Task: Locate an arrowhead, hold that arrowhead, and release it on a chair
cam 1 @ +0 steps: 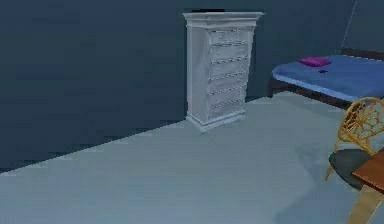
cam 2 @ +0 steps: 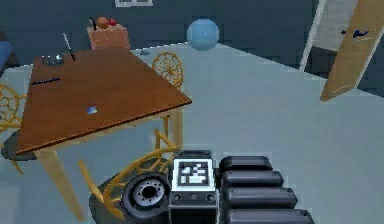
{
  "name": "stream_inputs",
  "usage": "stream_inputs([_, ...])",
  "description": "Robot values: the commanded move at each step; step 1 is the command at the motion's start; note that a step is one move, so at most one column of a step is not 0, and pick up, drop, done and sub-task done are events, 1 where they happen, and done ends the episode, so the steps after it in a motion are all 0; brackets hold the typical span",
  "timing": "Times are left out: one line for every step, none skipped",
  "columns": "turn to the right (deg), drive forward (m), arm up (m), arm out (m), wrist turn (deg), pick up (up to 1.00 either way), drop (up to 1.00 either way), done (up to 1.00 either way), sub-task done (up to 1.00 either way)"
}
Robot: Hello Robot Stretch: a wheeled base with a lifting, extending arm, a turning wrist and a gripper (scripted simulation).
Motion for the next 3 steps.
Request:
stream_inputs([-45.0, 0.00, 0.00, 0.00, 0.0, 0.00, 0.00, 0.00, 0.00])
stream_inputs([-45.0, 0.00, 0.00, 0.00, 0.0, 0.00, 0.00, 0.00, 0.00])
stream_inputs([-45.0, 0.00, 0.00, 0.00, 0.0, 0.00, 0.00, 0.00, 0.00])
